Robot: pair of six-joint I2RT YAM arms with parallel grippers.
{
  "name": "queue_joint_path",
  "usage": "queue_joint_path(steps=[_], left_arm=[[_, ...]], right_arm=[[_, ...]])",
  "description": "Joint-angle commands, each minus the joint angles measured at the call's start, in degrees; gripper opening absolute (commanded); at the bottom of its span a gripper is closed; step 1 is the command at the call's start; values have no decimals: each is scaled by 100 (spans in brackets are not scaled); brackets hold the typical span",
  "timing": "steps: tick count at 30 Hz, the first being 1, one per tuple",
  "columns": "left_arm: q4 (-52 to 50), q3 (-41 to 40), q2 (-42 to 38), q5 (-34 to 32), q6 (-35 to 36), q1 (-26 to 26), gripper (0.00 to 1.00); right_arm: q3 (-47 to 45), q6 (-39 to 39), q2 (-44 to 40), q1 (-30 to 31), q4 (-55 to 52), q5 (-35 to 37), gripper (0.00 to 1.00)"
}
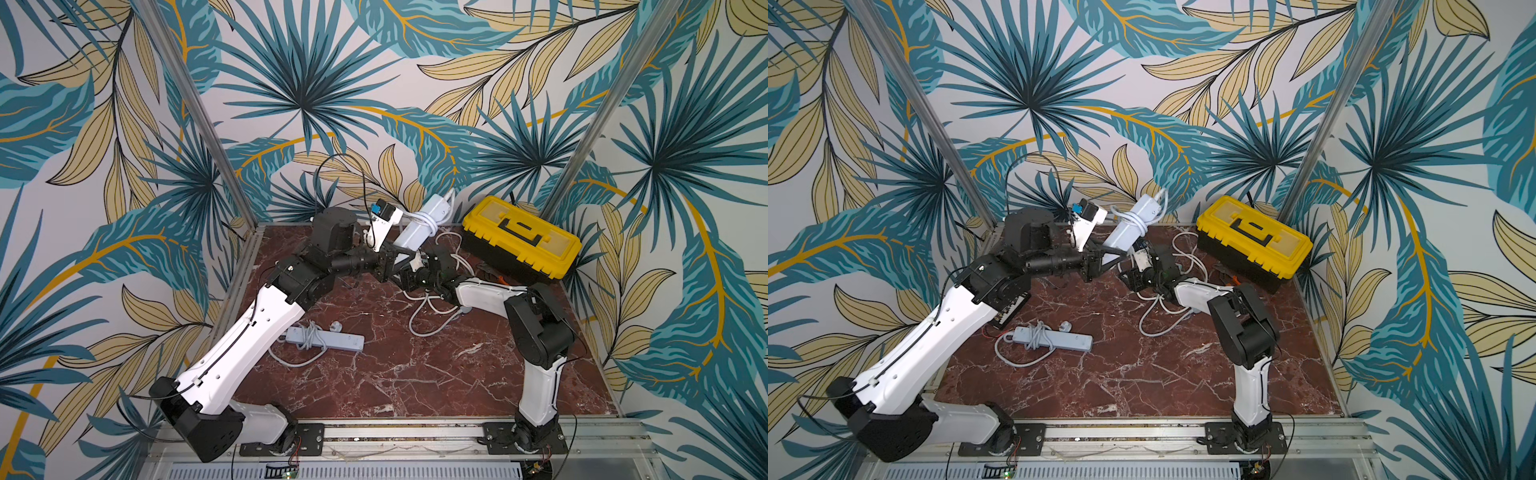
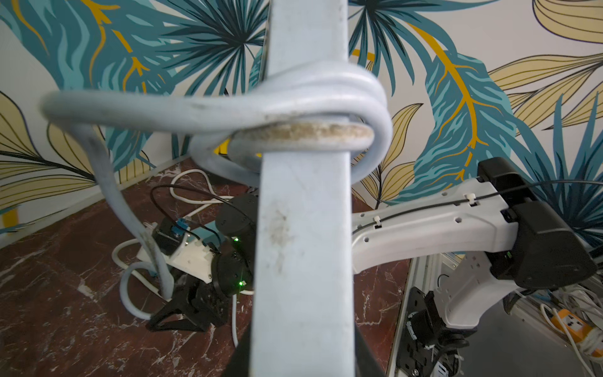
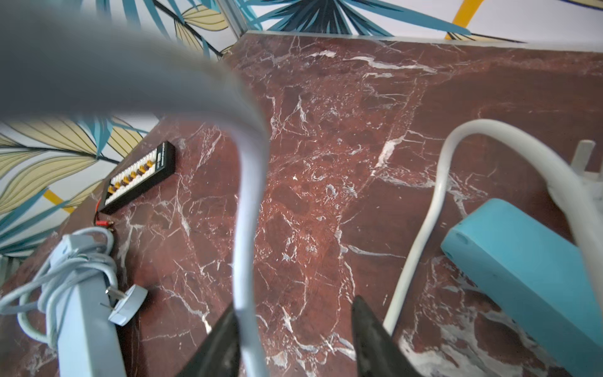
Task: Wrap the cord around the power strip
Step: Wrap the power cord around the power strip.
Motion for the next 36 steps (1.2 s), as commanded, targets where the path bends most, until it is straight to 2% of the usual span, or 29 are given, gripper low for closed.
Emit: queue_joint_path(steps=[1,3,7,11,14,16,19,23,28,31,36], left_arm=[[744,-12,-336,-131,-46,270,0],[740,-80,-415,-175,-98,561,0],[698,-299,-534,-274,-45,1154,0],[273,-404,-513,-714,405,1449,0],[-199,-413,-313,-1367,896,1464,0],[-447,-445,-107,-1721,1122,1465,0],[-522,-615,136,-1923,1289,1464,0],[-536,-764,426,-2037,1525,1401,0],[-968,-720,860,-2093,2351,799,0],[-1109,-841,907,-1550,2659,442,0],[-1101,-1255,581,-230,2731,252,0]], right_arm=[[-153,-486,-353,2,-576,302,25],[-261,-883,-590,52,-956,631,14],[-688,-1613,-1183,152,-1345,1567,0],[-1353,-2238,-1937,191,-1247,2673,0],[-1767,-3010,-2482,316,-1008,3582,0],[-2031,-3688,-2919,475,-712,3844,0],[-2229,-4498,-3574,624,-487,3792,0],[-1974,-5449,-4316,801,-1038,3151,0],[-915,-5799,-4521,824,-1791,2601,0],[5,-5774,-4144,779,-2309,2428,0],[1402,-5588,-3102,265,-3410,1928,0]])
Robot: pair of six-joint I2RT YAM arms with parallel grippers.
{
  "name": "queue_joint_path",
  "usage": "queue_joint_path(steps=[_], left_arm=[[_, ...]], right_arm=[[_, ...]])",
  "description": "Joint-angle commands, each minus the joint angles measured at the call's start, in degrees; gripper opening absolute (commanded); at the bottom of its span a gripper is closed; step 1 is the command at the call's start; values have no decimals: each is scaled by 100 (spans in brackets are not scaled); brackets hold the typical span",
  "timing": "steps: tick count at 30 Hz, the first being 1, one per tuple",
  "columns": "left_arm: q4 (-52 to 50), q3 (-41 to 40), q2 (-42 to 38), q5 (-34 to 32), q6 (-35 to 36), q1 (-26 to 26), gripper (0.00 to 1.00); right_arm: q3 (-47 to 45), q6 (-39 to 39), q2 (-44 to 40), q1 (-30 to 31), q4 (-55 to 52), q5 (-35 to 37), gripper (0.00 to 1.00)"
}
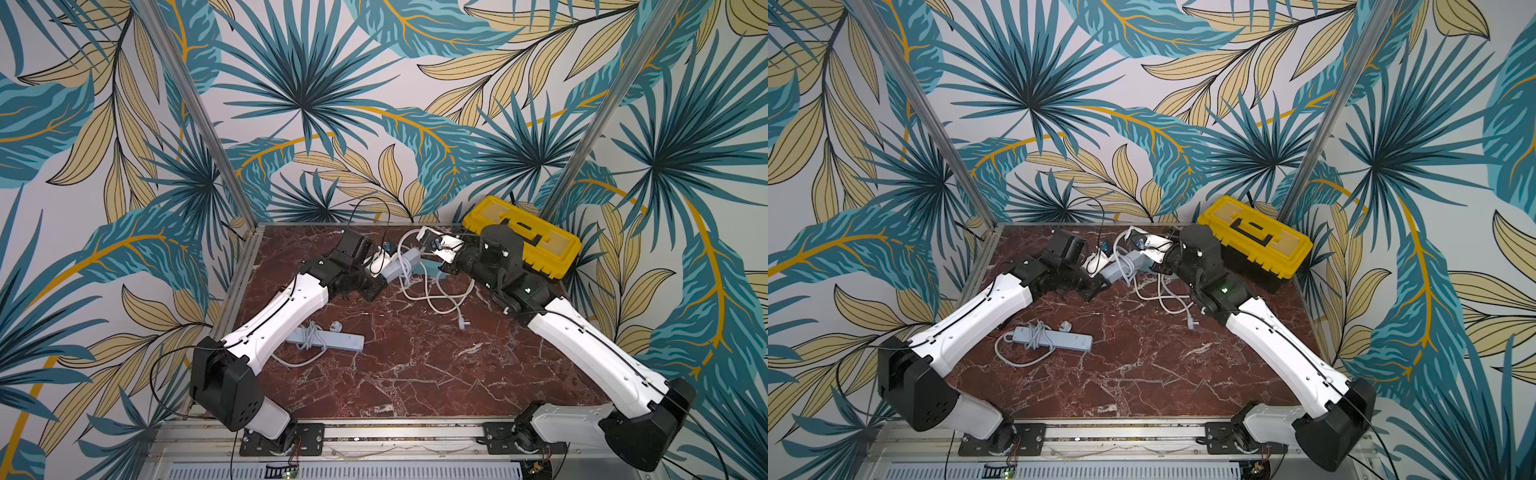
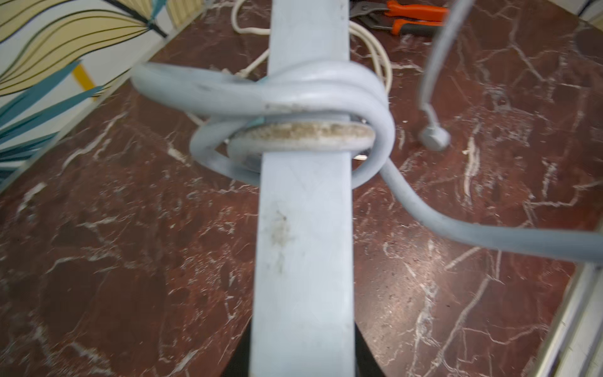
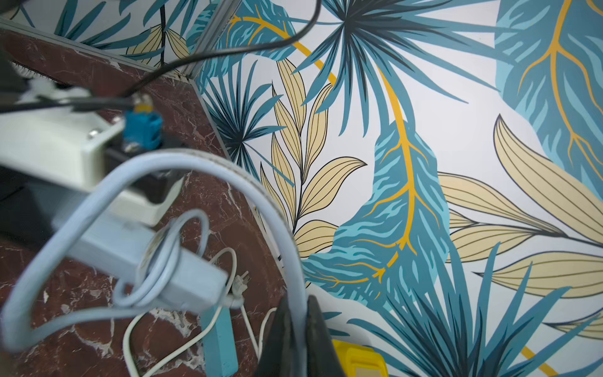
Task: Wrap the cord around the power strip
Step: Wrap the power cord around the power strip.
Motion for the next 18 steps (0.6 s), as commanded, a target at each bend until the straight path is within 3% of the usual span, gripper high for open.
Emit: queue_joint_path(steps=[1,5,9,15,18], left_arm=[[18,-244,-423,1277,339,-15,0],[24,-609,-837,2954,755,-274,0],[27,-472,-918,3868,721,-458,0],[72,130,-1173,3918,502,-447,0],[469,280,-1331,3727,146,-440,0]], right_arm=[[636,192,647,-427,-897,-636,0],[1529,675,1470,-772,-1500,-1554,0],[1830,1338,2132,-982,-1530,-2228,0],[1041,2684,2546,-1237,-415,-2985,0],[205,3409,2503,-1328,900,-2972,11]])
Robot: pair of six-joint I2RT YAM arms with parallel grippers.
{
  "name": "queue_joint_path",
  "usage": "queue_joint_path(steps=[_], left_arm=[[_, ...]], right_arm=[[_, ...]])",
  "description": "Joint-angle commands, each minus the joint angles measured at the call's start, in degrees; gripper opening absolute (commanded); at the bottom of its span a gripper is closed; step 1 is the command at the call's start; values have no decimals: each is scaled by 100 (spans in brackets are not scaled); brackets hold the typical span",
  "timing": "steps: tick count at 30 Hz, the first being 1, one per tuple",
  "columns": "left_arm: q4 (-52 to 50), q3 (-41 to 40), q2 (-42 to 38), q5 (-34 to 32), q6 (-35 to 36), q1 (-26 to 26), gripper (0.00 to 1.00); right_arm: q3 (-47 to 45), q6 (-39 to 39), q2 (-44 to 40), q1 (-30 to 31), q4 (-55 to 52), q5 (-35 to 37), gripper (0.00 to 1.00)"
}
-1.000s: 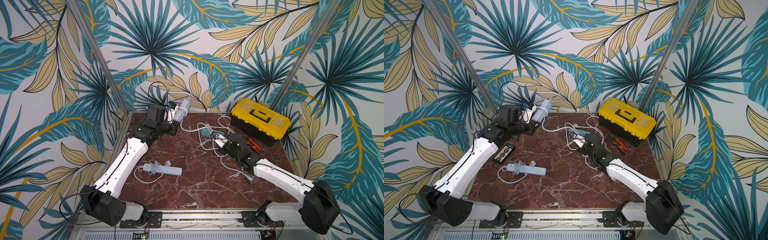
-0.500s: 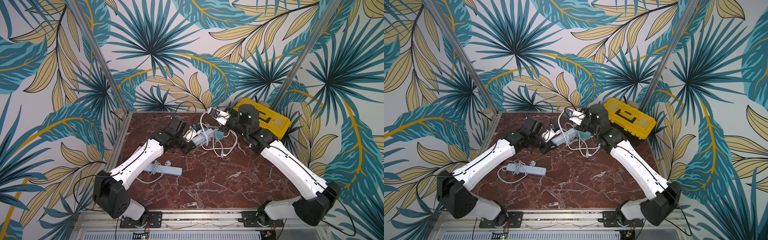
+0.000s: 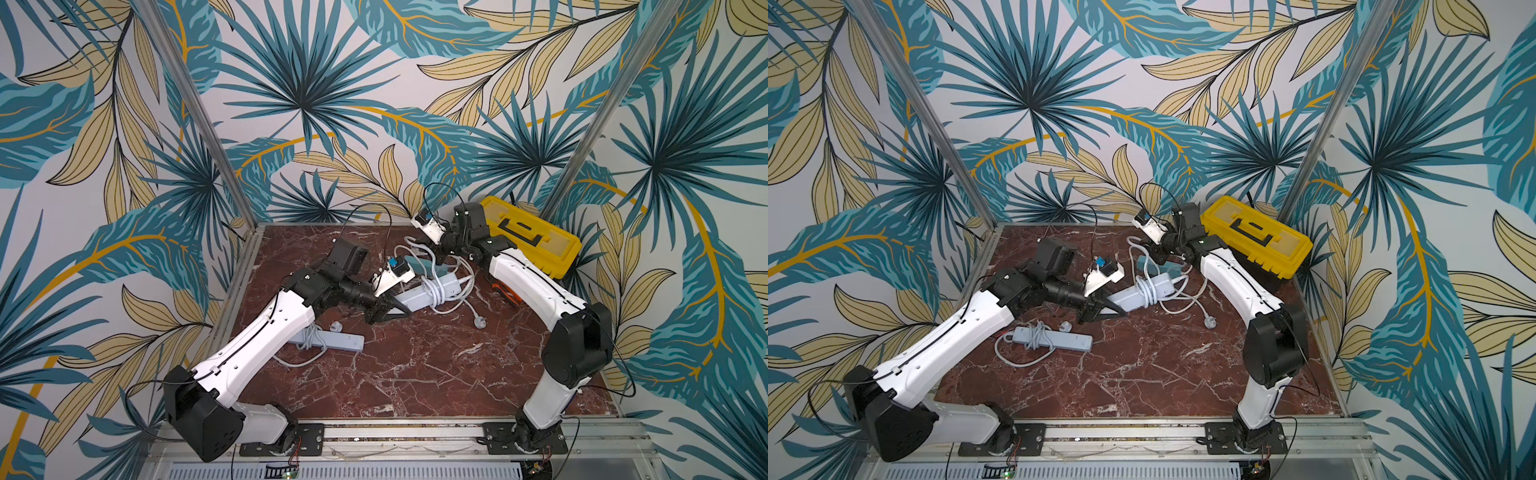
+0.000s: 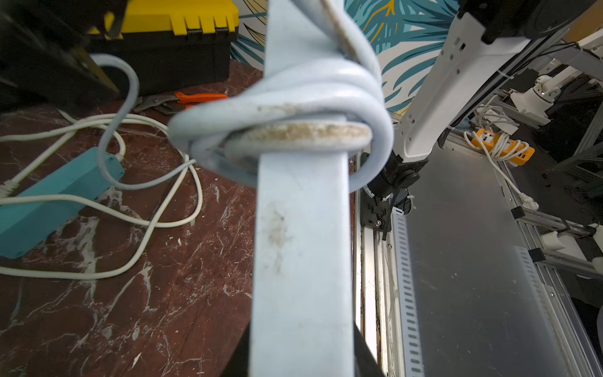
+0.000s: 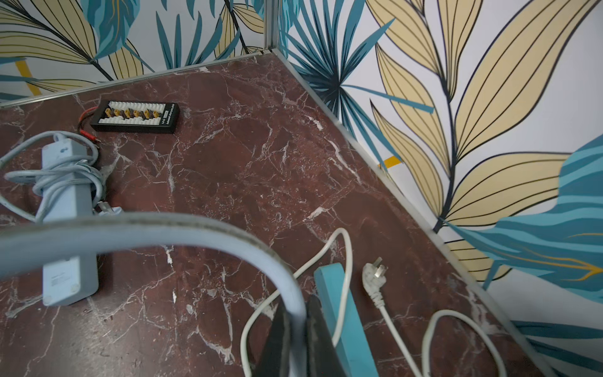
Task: Wrap the cord around the power strip
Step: Wrap the power cord around the power strip.
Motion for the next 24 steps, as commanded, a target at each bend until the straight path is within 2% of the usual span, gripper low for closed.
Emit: queue_joint_path(steps=[1,3,7,9,13,15,19,22,24], left_arm=[[778,376,-492,607,-126,-103,0],[1201,360,-560,492,-480,-99,0],[1710,401,-541,268,-1041,-99,0],[1713,493,-502,100,-1144,-100,0],[1968,496,-570,-599,-1504,-71,0],[2263,393,-602,-1036,-1893,53,0],[2503,216,-507,-1817,-2931,725,0],[2499,116,-451,-2201,-2983,1006,0],[2498,57,-398,-2571,-2757,1015,0]], right_arm=[[-800,1319,51,-127,1689,-103,18],[-1223,1751,85,-156,2354,-14,32],[-1625,2195,230,-155,2972,143,48],[-1790,2228,242,-156,3110,266,52],[-2006,2287,311,-155,3222,484,52],[-2166,2389,303,-147,3300,621,48],[-2563,2335,-59,45,3162,1070,27],[-2893,2140,-431,235,2850,1398,10],[-3063,1881,-672,400,2571,1643,2]])
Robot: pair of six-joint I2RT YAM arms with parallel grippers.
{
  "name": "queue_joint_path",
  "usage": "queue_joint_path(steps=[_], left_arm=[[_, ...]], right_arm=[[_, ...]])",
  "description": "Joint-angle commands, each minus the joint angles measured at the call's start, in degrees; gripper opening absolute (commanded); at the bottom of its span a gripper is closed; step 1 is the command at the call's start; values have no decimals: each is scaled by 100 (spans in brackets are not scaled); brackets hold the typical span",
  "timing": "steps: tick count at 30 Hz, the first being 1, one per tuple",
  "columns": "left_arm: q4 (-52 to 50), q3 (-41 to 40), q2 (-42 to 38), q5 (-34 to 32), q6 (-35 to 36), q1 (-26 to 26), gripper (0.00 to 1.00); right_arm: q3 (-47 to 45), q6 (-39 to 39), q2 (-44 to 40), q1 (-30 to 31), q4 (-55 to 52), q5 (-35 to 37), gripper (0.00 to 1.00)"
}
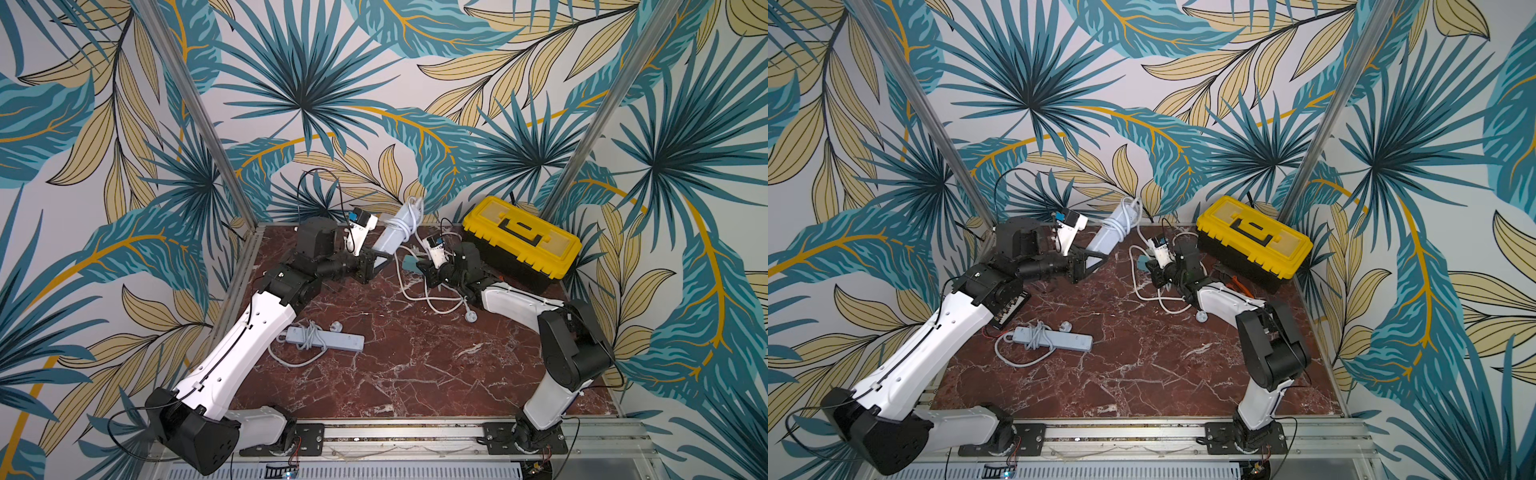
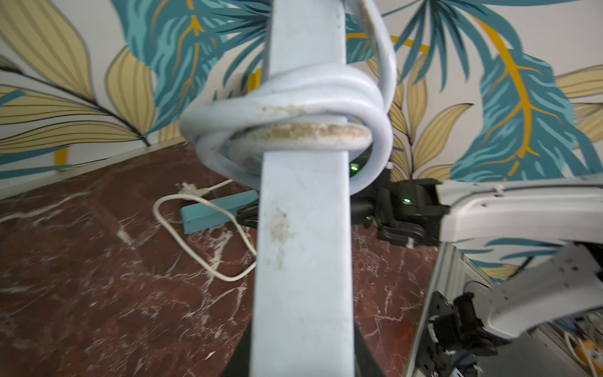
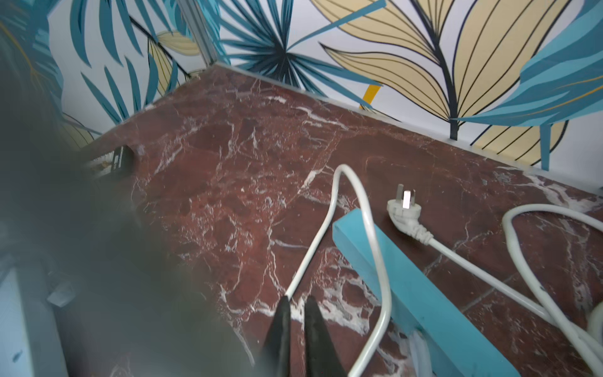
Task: Wrap the cord around the power strip
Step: Wrap the power cord around the power strip.
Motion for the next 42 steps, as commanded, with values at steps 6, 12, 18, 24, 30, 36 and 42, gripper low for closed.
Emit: queue_joint_path(steps=[6,12,18,24,30,36,42], left_arm=[[416,85,275,-1678,600,101,0],[382,77,560,-1466,605,140,0],[-412,282,1026,-1850,1435,-124,0],[-794,-128,1094,-641,1802,-226,0],[-1480,-254,1061,1213,2586,-757,0],[-1500,-532,635,2841,3346,-1125,0],[-1508,-336,389,3080,3392,-1133,0]], right_arm=[[-592,-1688,-1267,1021,-1759,1287,0],[-257,-2901,-1888,1645,-3402,1340,0],[734,-3888,-2091,1931,-4413,1903,0],[1619,-4638,-2248,1823,-4329,2086,0],[2594,-5035,-1860,1301,-4369,1608,0],[3704,-5105,-1060,422,-5266,465,3],[4075,-4667,-378,-108,-5649,-274,17]])
